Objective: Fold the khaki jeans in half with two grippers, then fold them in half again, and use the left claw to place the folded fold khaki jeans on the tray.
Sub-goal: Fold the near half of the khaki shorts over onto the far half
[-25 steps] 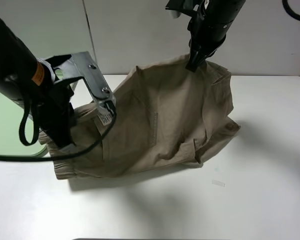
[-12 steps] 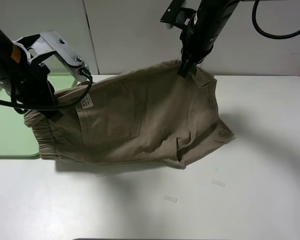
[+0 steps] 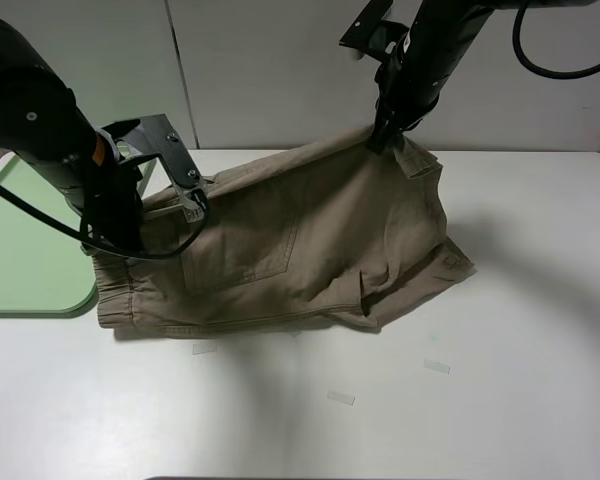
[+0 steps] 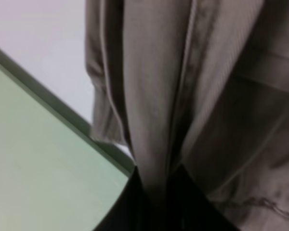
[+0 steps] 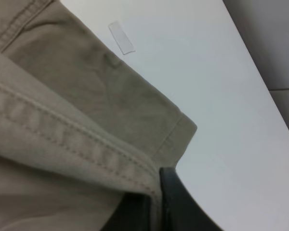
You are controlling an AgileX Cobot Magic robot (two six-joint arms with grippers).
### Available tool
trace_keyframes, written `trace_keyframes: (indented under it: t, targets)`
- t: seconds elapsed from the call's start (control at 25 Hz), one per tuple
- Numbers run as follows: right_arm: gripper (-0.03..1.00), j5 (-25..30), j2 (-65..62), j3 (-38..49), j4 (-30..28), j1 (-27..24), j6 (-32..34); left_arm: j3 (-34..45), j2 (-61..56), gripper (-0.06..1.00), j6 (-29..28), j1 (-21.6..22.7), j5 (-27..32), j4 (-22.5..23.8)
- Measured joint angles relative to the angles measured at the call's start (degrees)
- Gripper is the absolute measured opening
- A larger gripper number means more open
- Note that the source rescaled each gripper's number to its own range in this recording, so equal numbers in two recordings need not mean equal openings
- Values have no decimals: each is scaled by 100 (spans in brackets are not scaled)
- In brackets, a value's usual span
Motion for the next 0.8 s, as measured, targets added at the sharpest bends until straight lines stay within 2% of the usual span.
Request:
trace_keyframes:
  t: [0.16,0.36,0.44,0.48,0.52,0.56,0.6,0.64,0.68,0.76,0.8]
  targets:
    - [0,0,0,0,0,-68,0,0,166,0,-165,0,-317,396]
    - [0,0,6,0,-54,-114,0,0,186,1,-200,0,-557,551]
    - [0,-19,10,0,-60,-114,0,0,186,8,-200,0,-572,551]
    - [0,-45,10,0,-60,-114,0,0,186,14,-200,0,-579,551]
    - [3,-74,10,0,-78,-114,0,0,186,25,-219,0,-579,557]
    - [10,-80,10,0,-157,-114,0,0,186,39,-305,0,-533,569]
    - [21,-80,10,0,-234,-128,0,0,186,52,-445,11,-468,576]
    - [46,-80,10,0,-312,-152,55,7,186,69,-611,35,-453,576]
    - [65,-86,10,0,-364,-177,147,7,186,81,-734,48,-448,582]
    - [87,-154,10,0,-417,-189,368,7,186,92,-878,56,-474,618]
    - [92,-180,10,0,-423,-189,433,7,186,95,-895,56,-506,625]
